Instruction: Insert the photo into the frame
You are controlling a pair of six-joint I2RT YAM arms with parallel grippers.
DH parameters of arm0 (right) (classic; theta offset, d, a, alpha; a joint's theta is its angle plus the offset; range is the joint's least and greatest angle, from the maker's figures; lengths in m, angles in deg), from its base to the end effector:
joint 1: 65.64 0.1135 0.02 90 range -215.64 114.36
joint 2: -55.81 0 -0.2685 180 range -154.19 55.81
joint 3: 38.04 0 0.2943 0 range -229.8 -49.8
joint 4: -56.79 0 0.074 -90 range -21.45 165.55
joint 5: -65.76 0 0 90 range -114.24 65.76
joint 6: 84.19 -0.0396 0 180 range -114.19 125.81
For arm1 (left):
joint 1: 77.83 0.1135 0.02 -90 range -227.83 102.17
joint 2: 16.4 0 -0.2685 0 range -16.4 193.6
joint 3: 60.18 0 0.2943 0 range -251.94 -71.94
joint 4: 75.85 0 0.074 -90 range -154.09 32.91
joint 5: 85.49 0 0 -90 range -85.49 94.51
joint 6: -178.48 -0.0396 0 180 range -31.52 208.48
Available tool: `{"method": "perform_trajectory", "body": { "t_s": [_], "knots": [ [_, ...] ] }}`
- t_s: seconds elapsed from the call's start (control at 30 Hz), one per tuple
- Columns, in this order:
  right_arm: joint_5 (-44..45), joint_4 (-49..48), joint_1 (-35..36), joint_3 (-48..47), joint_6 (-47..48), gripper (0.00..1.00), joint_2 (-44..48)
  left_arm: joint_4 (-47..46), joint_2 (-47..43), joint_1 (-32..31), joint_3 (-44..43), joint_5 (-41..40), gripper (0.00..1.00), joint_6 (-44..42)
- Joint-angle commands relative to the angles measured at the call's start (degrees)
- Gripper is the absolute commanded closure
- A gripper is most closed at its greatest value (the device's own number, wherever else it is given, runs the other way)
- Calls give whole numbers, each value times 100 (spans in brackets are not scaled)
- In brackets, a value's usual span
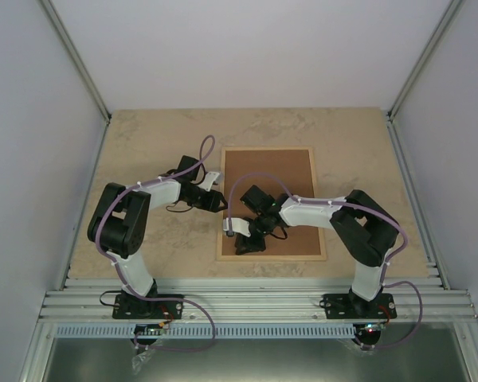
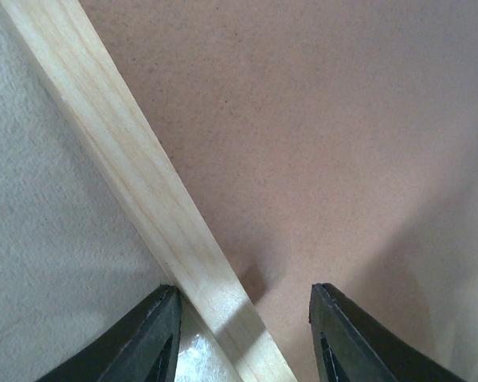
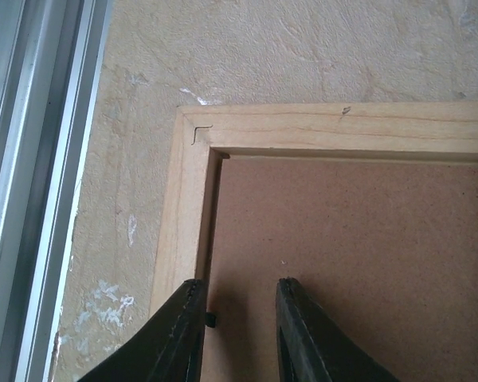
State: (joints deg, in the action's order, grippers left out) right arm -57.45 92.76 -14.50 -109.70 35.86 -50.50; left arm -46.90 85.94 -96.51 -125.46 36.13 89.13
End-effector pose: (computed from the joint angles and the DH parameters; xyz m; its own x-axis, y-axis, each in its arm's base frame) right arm 0.2172 0.3041 0.1028 -0.1290 -0.8278 -0.5460 -0.9590 -0.0360 0.2811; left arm 0.3306 -0.1337 0.1000 -0.8708 0.2842 -0.4011 0.4648 0.7417 -0.4836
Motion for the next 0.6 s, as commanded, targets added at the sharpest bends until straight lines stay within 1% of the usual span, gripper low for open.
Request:
{"method": "perform_trajectory", "body": {
  "t_s": [0.0, 0.17, 0.57],
  "knots": [
    [394, 339, 84, 220, 117, 73, -78, 496, 449, -16, 272, -488, 52, -38],
    [653, 166, 96, 355, 223, 74, -21, 500, 445, -14, 267, -523, 53, -34],
    [578, 284, 82, 558, 467, 72, 88, 511, 477, -14, 250, -560, 53, -29]
  ]
}}
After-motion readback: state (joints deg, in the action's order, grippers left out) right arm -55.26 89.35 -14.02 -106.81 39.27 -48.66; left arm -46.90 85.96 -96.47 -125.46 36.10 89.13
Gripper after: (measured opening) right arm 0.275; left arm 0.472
